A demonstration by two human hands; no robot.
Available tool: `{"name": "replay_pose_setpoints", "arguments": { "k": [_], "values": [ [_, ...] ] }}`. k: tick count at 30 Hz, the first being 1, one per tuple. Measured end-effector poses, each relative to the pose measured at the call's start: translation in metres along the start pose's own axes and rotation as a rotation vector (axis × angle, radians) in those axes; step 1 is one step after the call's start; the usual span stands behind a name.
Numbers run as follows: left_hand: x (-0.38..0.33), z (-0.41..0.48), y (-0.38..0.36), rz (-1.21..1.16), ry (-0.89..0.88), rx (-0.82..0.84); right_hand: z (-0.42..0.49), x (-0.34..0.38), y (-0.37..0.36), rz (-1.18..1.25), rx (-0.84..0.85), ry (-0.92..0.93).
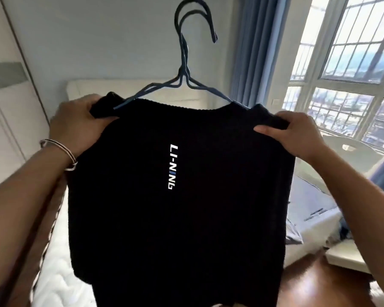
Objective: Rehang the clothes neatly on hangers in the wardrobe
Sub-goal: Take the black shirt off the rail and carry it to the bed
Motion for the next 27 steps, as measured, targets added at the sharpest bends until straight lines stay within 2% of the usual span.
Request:
{"name": "replay_pose_setpoints", "arguments": {
  "k": [6, 13, 19, 23, 27],
  "values": [
    [0.05, 0.037, -0.006, 0.121, 0.059, -0.048, 0.063, 0.026, -0.059, 0.045, -0.002, 0.064],
    [0.159, 0.1, -0.072, 0.112, 0.152, -0.064, 0.167, 0.05, -0.154, 0.083, 0.053, 0.011],
    [0.256, 0.139, -0.137, 0.071, 0.292, 0.14, 0.253, 0.06, -0.262, -0.024, 0.215, -0.045],
    [0.313, 0.131, -0.192, 0.087, 0.381, 0.36, 0.278, 0.035, -0.333, -0.11, 0.397, -0.136],
    [0.366, 0.113, -0.251, 0.034, 0.503, 0.461, 0.3, 0.004, -0.408, -0.202, 0.488, -0.184]
  ]
}}
Point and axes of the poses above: each hand's wrist, its own z-axis towards the middle knuckle, its own y-axis out of the back of the hand, x = y × z, the point moved 2 cm from there along z, towards the middle knuckle, and after that the axes turned 13 degrees about -y, right-handed, at the moved point
